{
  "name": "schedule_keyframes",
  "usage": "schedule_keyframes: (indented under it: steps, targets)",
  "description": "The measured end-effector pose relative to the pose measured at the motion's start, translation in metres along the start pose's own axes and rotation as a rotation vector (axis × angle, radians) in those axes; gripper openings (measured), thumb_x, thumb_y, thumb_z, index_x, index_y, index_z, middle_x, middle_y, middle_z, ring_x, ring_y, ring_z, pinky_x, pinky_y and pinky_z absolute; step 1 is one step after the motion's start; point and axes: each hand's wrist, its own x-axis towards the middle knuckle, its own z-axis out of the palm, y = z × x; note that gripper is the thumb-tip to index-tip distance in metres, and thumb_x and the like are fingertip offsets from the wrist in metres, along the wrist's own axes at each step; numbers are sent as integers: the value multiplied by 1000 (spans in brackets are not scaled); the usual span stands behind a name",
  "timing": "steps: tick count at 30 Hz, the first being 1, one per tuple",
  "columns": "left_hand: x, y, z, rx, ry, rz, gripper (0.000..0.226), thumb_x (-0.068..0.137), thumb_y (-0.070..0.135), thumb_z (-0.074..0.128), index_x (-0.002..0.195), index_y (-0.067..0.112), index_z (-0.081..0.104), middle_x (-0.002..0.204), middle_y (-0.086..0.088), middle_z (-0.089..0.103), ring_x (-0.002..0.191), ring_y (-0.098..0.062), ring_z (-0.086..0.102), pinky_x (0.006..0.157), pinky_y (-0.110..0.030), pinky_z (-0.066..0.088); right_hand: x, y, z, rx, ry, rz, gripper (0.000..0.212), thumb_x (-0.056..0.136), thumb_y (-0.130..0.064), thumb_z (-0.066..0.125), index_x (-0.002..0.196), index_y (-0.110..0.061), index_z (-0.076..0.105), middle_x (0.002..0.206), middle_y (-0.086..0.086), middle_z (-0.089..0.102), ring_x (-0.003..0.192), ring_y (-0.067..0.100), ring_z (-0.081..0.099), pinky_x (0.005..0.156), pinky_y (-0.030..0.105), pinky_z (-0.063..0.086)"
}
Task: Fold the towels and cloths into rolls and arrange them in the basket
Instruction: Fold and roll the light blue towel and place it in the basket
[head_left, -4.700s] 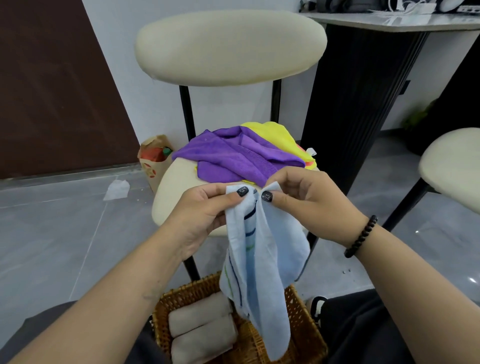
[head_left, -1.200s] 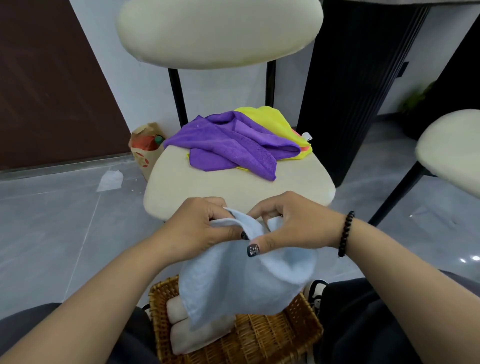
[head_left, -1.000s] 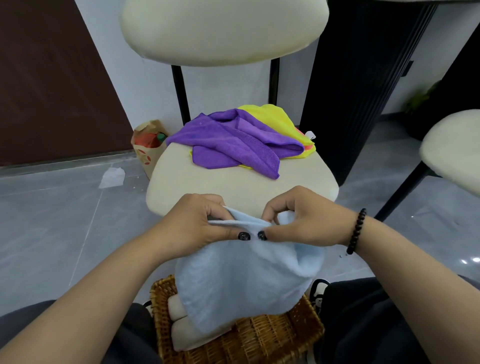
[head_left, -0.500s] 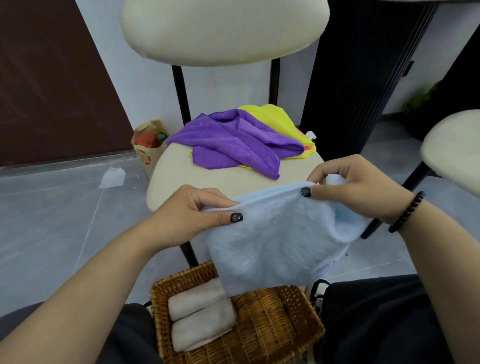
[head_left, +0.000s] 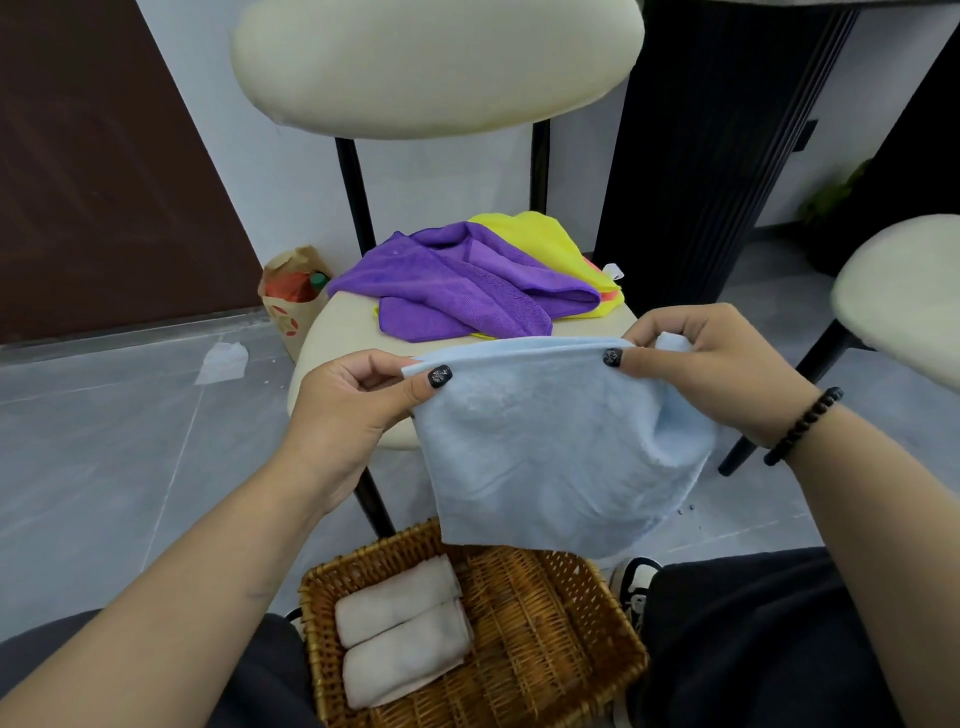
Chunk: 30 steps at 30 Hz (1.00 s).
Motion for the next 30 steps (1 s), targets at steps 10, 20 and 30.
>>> schedule_keyframes:
  steps: [10, 20, 30]
  targets:
    - [5, 3, -8, 37, 125, -18, 15, 73, 16, 73, 79, 12, 60, 71, 0, 73, 67, -8, 67, 62, -23, 58, 11, 6, 8, 139, 167, 24, 19, 80, -20, 51, 76, -10, 67, 91, -2, 67, 77, -3, 53, 69, 6, 40]
    - [18, 2, -47, 78, 330, -19, 9, 87, 13, 68, 88, 14, 59, 85, -2, 73, 76, -10, 67, 68, -26, 57, 10, 31, 1, 230, 319, 149, 34, 86, 3, 41, 89, -16, 69, 97, 4, 66, 91, 21, 57, 78, 35, 47]
    - [11, 18, -65, 446, 184, 199, 24, 88, 22, 66, 111, 27, 63, 83, 14, 74, 73, 0, 62, 70, -12, 47, -1, 28, -8, 82, 566, -67, 11, 91, -6, 59, 95, -14, 66, 83, -8, 64, 66, -11, 57, 56, 5, 45]
